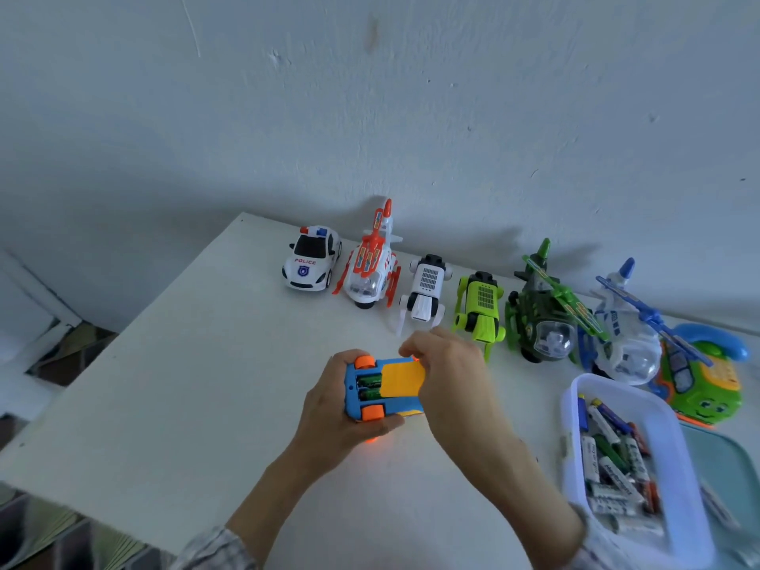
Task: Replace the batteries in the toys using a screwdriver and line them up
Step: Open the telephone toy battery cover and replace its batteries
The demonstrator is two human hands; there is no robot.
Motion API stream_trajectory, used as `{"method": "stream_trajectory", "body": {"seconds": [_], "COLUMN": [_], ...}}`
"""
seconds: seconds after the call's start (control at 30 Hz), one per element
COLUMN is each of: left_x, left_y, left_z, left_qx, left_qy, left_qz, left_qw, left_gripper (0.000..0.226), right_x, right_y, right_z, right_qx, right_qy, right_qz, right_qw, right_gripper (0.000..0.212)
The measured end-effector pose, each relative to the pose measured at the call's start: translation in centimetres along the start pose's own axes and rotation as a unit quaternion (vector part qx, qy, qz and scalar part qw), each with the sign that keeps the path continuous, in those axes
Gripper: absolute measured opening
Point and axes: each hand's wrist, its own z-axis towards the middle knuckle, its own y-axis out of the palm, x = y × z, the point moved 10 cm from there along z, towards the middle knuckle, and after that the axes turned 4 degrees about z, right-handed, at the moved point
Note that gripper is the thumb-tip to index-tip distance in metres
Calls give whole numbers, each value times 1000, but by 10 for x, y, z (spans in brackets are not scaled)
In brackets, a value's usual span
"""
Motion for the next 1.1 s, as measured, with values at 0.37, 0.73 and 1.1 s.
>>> {"method": "stream_trajectory", "body": {"seconds": [0.37, 0.73, 1.1], "left_x": [77, 293, 460], "left_y": [-31, -125, -205], "left_z": [27, 82, 55], "left_qx": [50, 112, 191], "left_qy": [91, 329, 510], "left_qz": [0, 10, 18], "left_qw": [995, 938, 839], "left_gripper": [83, 74, 71], "right_x": [-35, -133, -224], "right_y": [-48, -230, -341], "right_z": [10, 3, -82], "right_qx": [121, 268, 533], "right_qy": [-107, -288, -474], "right_qz": [119, 114, -70], "right_qw": [980, 912, 698], "right_gripper": [17, 21, 26]}}
